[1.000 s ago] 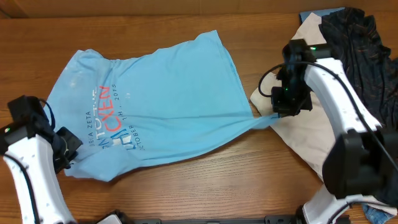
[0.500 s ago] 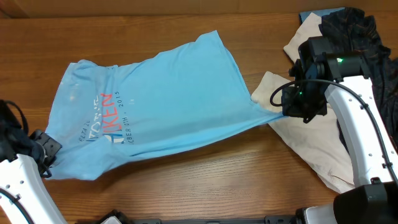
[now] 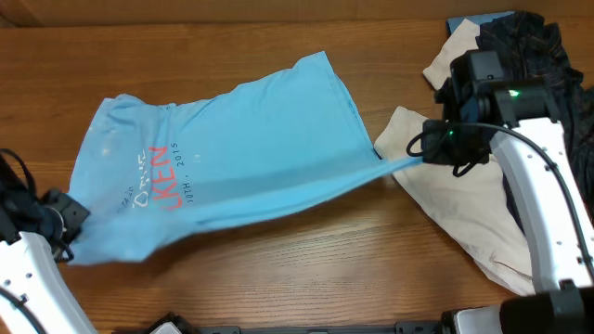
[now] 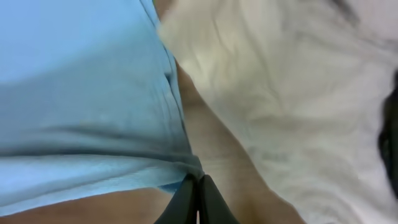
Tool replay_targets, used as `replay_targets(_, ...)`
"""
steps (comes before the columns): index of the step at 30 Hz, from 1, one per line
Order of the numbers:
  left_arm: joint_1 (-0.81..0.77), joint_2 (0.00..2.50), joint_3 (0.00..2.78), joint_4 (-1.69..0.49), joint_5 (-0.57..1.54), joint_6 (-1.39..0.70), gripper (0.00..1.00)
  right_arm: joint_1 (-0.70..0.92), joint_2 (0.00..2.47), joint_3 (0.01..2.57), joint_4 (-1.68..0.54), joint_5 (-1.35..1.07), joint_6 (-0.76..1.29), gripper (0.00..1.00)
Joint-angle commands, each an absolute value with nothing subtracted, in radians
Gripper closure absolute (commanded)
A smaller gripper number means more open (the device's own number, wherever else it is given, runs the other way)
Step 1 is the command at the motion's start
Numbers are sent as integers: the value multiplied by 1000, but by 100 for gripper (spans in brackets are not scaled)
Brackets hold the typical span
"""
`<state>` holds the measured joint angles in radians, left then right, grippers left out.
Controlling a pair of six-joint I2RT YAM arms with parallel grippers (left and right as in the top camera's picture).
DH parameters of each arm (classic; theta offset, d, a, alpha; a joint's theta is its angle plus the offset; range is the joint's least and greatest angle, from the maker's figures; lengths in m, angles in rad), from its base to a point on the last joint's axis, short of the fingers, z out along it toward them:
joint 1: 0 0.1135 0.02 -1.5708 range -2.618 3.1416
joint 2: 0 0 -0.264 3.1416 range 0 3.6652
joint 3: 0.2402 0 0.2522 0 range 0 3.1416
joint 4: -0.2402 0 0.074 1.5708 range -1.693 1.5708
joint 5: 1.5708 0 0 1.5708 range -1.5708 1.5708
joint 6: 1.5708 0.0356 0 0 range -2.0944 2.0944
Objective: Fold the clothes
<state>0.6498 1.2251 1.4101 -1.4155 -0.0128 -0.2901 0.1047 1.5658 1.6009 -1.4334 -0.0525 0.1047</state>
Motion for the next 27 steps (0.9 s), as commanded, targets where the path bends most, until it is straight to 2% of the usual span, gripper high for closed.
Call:
replay_targets(1, 656, 1209, 1597, -1428, 155, -202, 96, 100, 1456, 1746, -1409, -43, 112, 96)
replay_targets(10, 656, 1209, 2029, -1563, 185, -180, 96, 100, 1333, 2057, -1412, -42, 111, 96)
replay_targets(18, 656, 1210, 2167, -1571, 169, -206, 96, 100, 1282, 2136, -1439, -43, 112, 96)
replay_targets(24, 651, 1337, 2162, -1574, 201, -205, 96, 100, 1428, 2133, -1473, -47, 110, 96)
replay_targets(27, 594, 1516, 2162, -1537, 249, -185, 96, 100, 1624, 2133, -1445, -55, 73, 96)
